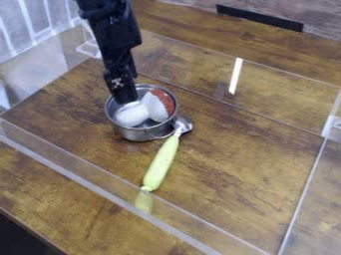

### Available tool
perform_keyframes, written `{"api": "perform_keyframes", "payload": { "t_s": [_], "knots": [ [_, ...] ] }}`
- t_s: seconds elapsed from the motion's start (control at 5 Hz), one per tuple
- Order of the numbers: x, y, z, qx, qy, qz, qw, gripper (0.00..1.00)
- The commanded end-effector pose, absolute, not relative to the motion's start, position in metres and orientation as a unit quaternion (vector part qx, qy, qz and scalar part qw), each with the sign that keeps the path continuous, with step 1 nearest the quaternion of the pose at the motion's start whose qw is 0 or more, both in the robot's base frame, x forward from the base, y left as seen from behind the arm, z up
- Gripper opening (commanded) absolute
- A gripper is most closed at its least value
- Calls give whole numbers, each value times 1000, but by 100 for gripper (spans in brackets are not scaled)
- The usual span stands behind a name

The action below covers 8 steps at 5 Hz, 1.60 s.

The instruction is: Put the mushroom in the silver pot

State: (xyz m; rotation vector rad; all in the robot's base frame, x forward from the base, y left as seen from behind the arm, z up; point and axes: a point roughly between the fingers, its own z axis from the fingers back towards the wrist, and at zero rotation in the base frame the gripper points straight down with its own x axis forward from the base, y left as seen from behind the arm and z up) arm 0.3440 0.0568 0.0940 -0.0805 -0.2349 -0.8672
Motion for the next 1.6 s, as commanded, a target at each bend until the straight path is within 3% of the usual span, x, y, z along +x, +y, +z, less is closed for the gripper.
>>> {"api": "perform_keyframes", "payload": {
  "t_s": [0.0, 0.2, 0.6, 1.0, 1.4],
  "knots": [
    [349, 68, 121, -12, -133, -418, 899, 100],
    [349, 68, 124, -10, -132, -427, 894, 100],
    [349, 68, 107, -20, -130, -451, 883, 100],
    [348, 72, 113, -20, -130, -466, 875, 100],
    [350, 70, 107, -24, -129, -475, 870, 100]
  ]
}}
